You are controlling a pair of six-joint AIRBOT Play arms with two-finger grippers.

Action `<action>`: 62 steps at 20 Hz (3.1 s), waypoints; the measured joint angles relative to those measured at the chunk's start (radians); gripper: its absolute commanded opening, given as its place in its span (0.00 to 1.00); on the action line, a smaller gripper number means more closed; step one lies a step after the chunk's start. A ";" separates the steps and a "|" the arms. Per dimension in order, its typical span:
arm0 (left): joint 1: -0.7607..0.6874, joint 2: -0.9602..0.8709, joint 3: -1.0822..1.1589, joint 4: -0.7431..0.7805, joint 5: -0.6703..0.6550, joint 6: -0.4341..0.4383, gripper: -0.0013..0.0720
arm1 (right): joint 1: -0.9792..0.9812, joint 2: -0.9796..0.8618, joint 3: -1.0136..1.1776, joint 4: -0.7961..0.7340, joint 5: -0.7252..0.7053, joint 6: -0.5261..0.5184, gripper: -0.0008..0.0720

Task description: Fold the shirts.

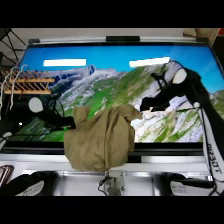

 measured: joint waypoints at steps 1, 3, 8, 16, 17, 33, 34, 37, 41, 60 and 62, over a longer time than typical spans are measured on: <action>0.002 0.005 -0.054 -0.029 0.043 0.000 0.99 | 0.007 -0.023 -0.001 0.004 -0.008 -0.002 0.95; 0.003 0.011 -0.132 -0.076 0.116 0.000 0.96 | 0.016 -0.060 -0.003 0.006 -0.028 -0.002 0.95; 0.004 0.015 -0.211 -0.127 0.247 0.005 0.72 | 0.033 -0.126 -0.004 0.042 -0.099 -0.002 0.95; -0.014 -0.053 -0.229 -0.180 0.332 0.030 0.09 | 0.080 -0.234 -0.004 0.084 -0.159 0.034 0.11; -0.018 -0.059 -0.228 -0.183 0.333 0.039 0.08 | 0.083 -0.239 -0.004 0.085 -0.166 0.046 0.11; 0.005 0.205 0.927 0.013 0.191 0.208 0.08 | 0.086 0.365 0.581 -0.102 -0.357 -0.152 0.11; 0.005 0.211 0.994 0.015 0.188 0.197 0.08 | 0.086 0.428 0.597 -0.121 -0.385 -0.151 0.11; 0.005 0.223 1.096 0.040 0.162 0.165 0.08 | 0.086 0.593 0.623 -0.204 -0.387 -0.093 0.11; 0.005 0.212 1.083 0.102 0.114 0.132 0.09 | 0.086 0.695 0.630 -0.299 -0.159 0.006 0.11; 0.013 -0.654 0.892 -0.306 0.091 0.114 0.88 | 0.087 0.433 -0.476 -0.272 -0.445 0.403 0.11; 0.044 -0.687 0.901 -0.360 0.035 0.124 0.80 | 0.087 0.407 -0.491 -0.253 -0.473 0.398 0.11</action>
